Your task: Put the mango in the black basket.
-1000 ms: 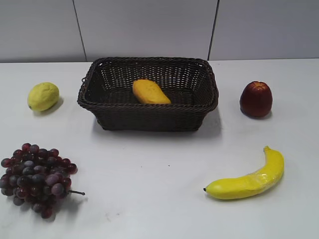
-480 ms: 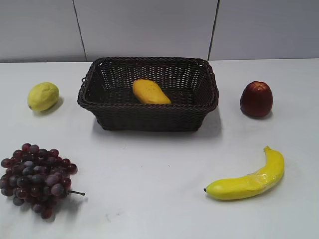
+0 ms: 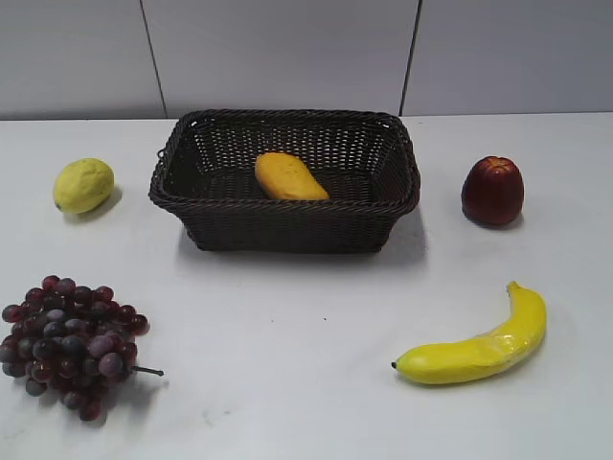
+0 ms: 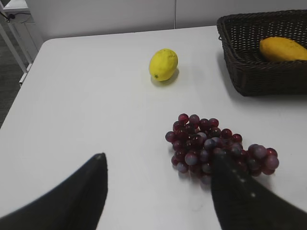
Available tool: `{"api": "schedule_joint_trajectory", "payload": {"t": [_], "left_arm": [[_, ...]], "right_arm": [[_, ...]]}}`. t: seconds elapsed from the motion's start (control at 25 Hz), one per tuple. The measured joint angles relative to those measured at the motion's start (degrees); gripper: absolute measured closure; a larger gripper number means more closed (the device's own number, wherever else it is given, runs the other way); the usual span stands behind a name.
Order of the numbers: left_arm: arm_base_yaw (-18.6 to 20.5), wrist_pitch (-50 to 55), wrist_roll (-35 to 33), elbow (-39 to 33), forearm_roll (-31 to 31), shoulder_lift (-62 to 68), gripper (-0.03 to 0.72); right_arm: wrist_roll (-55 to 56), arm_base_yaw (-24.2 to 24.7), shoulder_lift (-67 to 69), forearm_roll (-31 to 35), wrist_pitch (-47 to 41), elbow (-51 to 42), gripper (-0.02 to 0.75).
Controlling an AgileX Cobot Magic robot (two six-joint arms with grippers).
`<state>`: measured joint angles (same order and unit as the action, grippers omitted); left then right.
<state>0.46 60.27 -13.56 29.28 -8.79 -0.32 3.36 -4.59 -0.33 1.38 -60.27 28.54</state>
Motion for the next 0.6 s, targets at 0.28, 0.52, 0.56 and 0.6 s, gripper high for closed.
{"api": "schedule_joint_trajectory", "payload": {"t": [0.28,0.52,0.56,0.6], "left_arm": [[0.0,0.0,0.0,0.0,0.0,0.0,0.169],[0.0,0.0,0.0,0.0,0.0,0.0,0.169],[0.0,0.0,0.0,0.0,0.0,0.0,0.169],[0.0,0.0,0.0,0.0,0.0,0.0,0.169]], "right_arm": [[0.0,0.0,0.0,0.0,0.0,0.0,0.145],[0.0,0.0,0.0,0.0,0.0,0.0,0.145],[0.0,0.0,0.0,0.0,0.0,0.0,0.145],[0.0,0.0,0.0,0.0,0.0,0.0,0.145]]}}
